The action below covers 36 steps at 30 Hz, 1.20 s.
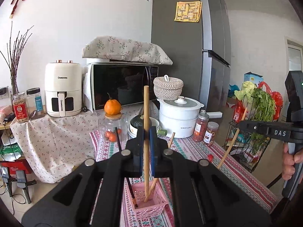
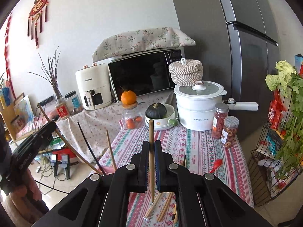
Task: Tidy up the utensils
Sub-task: 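Carry the chopsticks to the pink basket and drop them in with both grippers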
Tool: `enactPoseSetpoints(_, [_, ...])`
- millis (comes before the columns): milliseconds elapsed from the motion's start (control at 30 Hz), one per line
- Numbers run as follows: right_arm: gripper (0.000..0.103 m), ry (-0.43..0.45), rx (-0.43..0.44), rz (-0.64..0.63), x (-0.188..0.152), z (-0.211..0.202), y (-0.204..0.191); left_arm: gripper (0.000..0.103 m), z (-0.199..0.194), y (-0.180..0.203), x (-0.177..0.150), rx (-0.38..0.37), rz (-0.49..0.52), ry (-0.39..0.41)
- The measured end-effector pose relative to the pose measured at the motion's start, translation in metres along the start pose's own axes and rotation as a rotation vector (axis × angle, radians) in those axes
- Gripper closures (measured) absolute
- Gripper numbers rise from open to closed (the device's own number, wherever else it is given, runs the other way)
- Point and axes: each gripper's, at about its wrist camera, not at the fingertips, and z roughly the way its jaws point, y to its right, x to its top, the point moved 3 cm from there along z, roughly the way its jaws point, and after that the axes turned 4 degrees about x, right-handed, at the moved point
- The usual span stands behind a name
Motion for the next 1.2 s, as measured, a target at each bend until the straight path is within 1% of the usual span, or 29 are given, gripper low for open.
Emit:
enactPoseSetpoints(67, [0.098,0.0,0.013,-0.001,0.0,0.003,-0.003,0.096,0.015,-0.003,-0.011,0.01,0.0,-0.059])
enactPoseSetpoints(167, [0.098,-0.001,0.039,-0.001,0.001,0.006,-0.009,0.096,0.033,-0.011,-0.026,0.004,-0.047,-0.147])
enactPoseSetpoints(267, [0.098,0.006,0.07,-0.004,0.003,0.006,-0.018,0.096,0.041,-0.014,-0.033,0.015,-0.067,-0.179])
enactPoseSetpoints(300, [0.098,0.009,0.081,-0.004,0.003,0.007,-0.021,0.095,0.042,-0.014,-0.033,0.021,-0.067,-0.181])
enactPoseSetpoints(367, [0.098,0.011,0.102,0.001,0.005,0.008,-0.026,0.083,0.042,-0.013,-0.033,0.022,-0.068,-0.191])
enactPoseSetpoints(400, [0.098,0.013,0.112,0.007,0.006,0.009,-0.029,0.07,0.041,-0.013,-0.033,0.022,-0.072,-0.194])
enactPoseSetpoints(433, [0.098,0.014,0.122,0.013,0.007,0.009,-0.031,0.06,0.038,-0.012,-0.031,0.021,-0.076,-0.191])
enactPoseSetpoints(467, [0.098,0.014,0.131,0.02,0.008,0.01,-0.032,0.056,0.036,-0.014,-0.029,0.02,-0.082,-0.185])
enactPoseSetpoints(533, [0.098,0.02,0.15,0.035,0.011,0.012,-0.036,0.044,0.029,-0.017,-0.025,0.02,-0.094,-0.175])
enactPoseSetpoints(567, [0.098,0.024,0.159,0.042,0.012,0.012,-0.037,0.041,0.025,-0.019,-0.023,0.019,-0.105,-0.177])
enactPoseSetpoints(633, [0.098,0.039,0.175,0.055,0.015,0.012,-0.041,0.033,0.018,-0.026,-0.022,0.02,-0.133,-0.187])
enactPoseSetpoints(733, [0.098,0.065,0.192,0.063,0.018,0.012,-0.048,0.024,0.012,-0.036,-0.026,0.025,-0.17,-0.211])
enactPoseSetpoints(833, [0.098,0.074,0.202,0.065,0.018,0.02,-0.054,0.023,0.01,-0.041,-0.033,0.029,-0.173,-0.239])
enactPoseSetpoints(967, [0.098,0.049,0.198,0.061,0.009,0.04,-0.061,0.023,0.011,-0.045,-0.044,0.027,-0.185,-0.284])
enactPoseSetpoints(1200, [0.097,-0.046,0.172,0.066,-0.012,0.076,-0.065,0.023,0.013,-0.047,-0.054,0.016,-0.198,-0.338])
